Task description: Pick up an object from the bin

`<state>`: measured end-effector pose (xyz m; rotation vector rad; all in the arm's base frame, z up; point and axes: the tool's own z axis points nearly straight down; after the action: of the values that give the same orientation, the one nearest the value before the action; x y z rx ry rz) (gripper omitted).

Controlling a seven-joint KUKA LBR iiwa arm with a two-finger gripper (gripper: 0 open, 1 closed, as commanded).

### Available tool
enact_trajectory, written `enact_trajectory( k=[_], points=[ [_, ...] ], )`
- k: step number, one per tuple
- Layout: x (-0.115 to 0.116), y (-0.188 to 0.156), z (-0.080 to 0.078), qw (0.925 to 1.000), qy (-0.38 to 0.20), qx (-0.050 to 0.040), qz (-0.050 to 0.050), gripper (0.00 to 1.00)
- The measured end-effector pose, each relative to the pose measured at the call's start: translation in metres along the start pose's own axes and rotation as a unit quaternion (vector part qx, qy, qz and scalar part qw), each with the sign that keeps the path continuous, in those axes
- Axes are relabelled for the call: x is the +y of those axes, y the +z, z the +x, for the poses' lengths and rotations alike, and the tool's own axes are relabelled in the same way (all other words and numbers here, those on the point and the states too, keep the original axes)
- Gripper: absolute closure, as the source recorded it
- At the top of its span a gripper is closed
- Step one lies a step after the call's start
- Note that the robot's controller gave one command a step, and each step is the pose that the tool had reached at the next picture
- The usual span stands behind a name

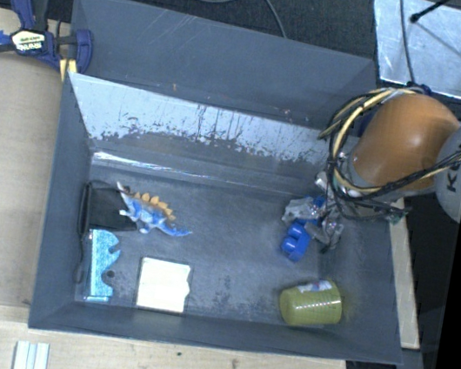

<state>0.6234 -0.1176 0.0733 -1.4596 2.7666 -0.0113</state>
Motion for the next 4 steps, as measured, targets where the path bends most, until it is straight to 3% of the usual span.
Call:
enact_trajectory(
  k=[2,4],
  points=[
    [0.002,-0.015,0.0,1.0,0.0,0.0004,-0.002,1.0],
    [0.001,-0.051,0.0,1.0,0.001,-0.0001,-0.002,1.0]
  ],
)
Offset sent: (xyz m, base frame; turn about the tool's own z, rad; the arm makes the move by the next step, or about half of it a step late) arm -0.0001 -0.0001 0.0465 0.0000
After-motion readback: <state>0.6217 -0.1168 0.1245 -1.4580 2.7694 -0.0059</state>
